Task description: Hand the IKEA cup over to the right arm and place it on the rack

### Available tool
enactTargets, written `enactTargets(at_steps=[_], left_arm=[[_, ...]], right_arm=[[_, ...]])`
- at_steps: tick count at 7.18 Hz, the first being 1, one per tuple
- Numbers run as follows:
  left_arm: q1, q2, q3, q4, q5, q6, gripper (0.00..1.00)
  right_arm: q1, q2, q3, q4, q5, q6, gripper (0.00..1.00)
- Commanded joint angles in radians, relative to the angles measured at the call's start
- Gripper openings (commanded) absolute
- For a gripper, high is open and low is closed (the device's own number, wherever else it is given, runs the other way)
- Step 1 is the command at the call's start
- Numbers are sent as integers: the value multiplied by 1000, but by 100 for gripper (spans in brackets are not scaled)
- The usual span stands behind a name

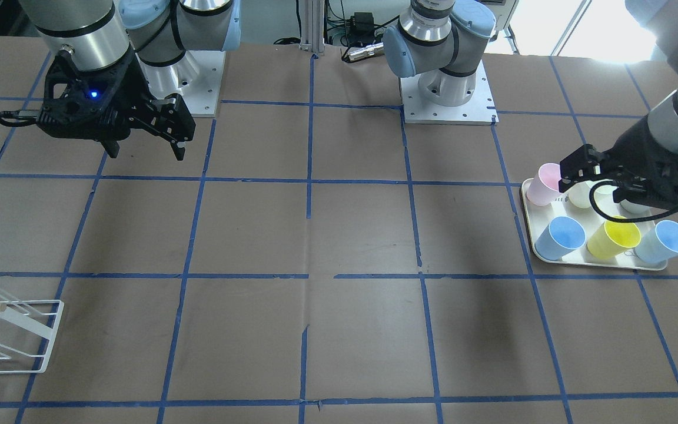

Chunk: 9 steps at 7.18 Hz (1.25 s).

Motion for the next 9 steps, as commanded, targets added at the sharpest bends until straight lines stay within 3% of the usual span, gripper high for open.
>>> enactTargets(at_steps=[1,2,5,9], left_arm=[[145,-57,-42,160,8,240,100],[221,-89,-47,207,0,385,100],[282,-202,-28,322,1,499,100],[317,-247,-59,324,3,577,100]], right_arm=[[0,-2,0,1,-1,-2,100],[0,0,0,0,2,-2,100],[0,0,0,0,1,-2,100],[-1,0,0,1,1,0,100]])
